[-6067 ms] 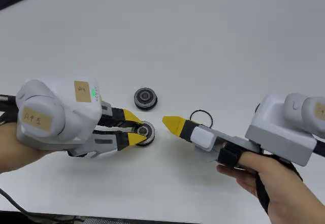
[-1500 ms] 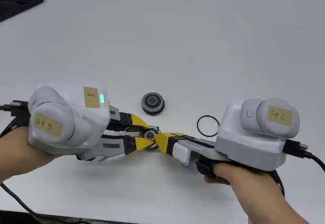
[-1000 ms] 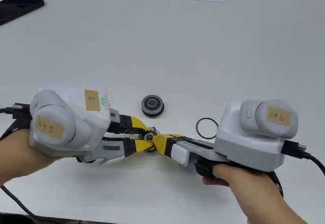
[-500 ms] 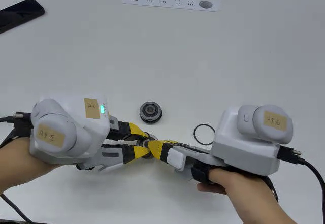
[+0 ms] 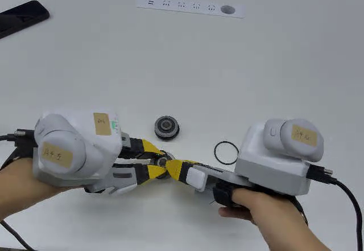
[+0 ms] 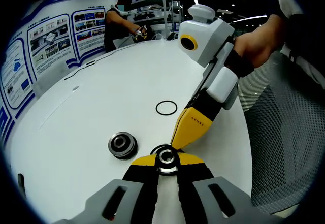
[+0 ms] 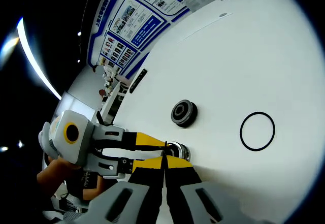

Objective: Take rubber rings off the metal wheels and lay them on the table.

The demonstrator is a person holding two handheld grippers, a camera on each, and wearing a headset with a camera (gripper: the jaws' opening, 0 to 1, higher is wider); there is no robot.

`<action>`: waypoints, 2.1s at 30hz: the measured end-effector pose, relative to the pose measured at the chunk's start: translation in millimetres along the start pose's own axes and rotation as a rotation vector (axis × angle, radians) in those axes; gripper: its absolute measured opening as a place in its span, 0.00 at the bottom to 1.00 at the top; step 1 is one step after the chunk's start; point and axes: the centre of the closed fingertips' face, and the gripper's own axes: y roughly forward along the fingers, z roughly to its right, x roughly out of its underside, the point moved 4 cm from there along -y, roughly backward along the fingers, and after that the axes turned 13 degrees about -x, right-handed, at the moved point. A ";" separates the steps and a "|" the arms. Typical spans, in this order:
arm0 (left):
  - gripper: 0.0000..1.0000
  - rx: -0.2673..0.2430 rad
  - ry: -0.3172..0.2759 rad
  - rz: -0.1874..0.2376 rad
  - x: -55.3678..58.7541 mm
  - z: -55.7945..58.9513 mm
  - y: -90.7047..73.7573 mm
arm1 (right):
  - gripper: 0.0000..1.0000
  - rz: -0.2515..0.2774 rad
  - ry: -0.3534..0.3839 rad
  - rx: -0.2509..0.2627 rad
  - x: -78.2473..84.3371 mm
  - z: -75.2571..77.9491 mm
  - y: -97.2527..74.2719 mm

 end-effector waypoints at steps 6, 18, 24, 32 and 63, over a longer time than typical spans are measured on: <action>0.14 0.003 0.019 0.001 -1.2 0.6 -1.5 | 0.02 0.007 0.009 -0.004 -2.2 -1.1 0.1; 0.18 -0.032 0.009 0.030 -8.1 -4.0 -19.2 | 0.02 0.007 0.017 -0.012 -1.2 -4.7 -0.7; 0.19 -0.081 -0.019 0.048 -10.4 -15.6 -28.5 | 0.02 0.016 0.025 -0.031 -3.6 -11.6 -1.6; 0.24 -0.129 -0.054 0.056 -13.9 -31.7 -36.3 | 0.02 0.088 0.054 -0.058 -23.3 -17.1 -11.4; 0.29 -0.174 -0.095 0.024 -17.5 -39.5 -30.3 | 0.02 0.165 0.119 0.224 -35.5 66.6 -83.1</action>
